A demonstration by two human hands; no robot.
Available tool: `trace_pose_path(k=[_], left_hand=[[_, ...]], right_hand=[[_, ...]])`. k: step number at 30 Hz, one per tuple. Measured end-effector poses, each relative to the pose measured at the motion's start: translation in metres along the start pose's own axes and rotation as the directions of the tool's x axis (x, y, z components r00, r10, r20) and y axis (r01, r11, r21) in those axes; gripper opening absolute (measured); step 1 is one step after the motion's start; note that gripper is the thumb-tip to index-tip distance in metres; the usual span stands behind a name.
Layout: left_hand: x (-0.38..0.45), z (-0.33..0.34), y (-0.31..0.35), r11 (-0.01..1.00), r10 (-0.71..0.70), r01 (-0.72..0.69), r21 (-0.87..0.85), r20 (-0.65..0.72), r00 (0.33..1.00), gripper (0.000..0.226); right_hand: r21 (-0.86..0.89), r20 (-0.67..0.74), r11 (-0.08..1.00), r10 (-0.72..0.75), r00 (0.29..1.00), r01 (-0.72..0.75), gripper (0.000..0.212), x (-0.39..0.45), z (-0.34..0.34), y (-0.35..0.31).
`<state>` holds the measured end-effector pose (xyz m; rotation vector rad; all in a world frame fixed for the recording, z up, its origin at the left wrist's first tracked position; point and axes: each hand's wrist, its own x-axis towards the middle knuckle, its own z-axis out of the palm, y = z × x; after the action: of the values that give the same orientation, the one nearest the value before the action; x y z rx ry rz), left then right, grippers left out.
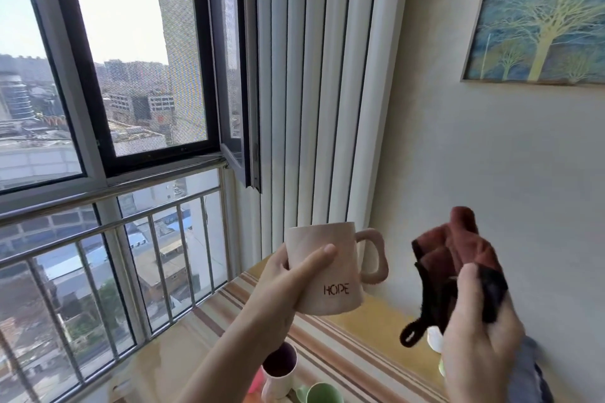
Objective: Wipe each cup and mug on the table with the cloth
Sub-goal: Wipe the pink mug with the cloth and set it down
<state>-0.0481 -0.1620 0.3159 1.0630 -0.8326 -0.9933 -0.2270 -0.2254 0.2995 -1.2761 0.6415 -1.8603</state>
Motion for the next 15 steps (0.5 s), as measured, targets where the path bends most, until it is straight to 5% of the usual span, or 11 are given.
trace_pose_path(k=[6, 10, 15], left_hand=[[0.003, 0.018, -0.011, 0.998, -0.011, 0.012, -0.060, 0.010, 1.000, 0.089], [0.008, 0.019, -0.015, 0.997, 0.041, -0.040, -0.072, 0.014, 0.999, 0.100], [0.015, 0.012, -0.014, 0.983, 0.062, -0.068, -0.171, -0.044, 0.997, 0.079]], right_hand=[[-0.176, 0.339, 0.980, -0.026, 0.941, 0.090, 0.046, -0.001, 0.026, -0.004], [-0.311, 0.304, 0.919, -0.146, 0.941, 0.243, 0.040, -0.010, 0.032, 0.002], [-0.374, 0.301, 0.863, -0.232, 0.925, 0.339, 0.042, -0.025, 0.022, 0.016]])
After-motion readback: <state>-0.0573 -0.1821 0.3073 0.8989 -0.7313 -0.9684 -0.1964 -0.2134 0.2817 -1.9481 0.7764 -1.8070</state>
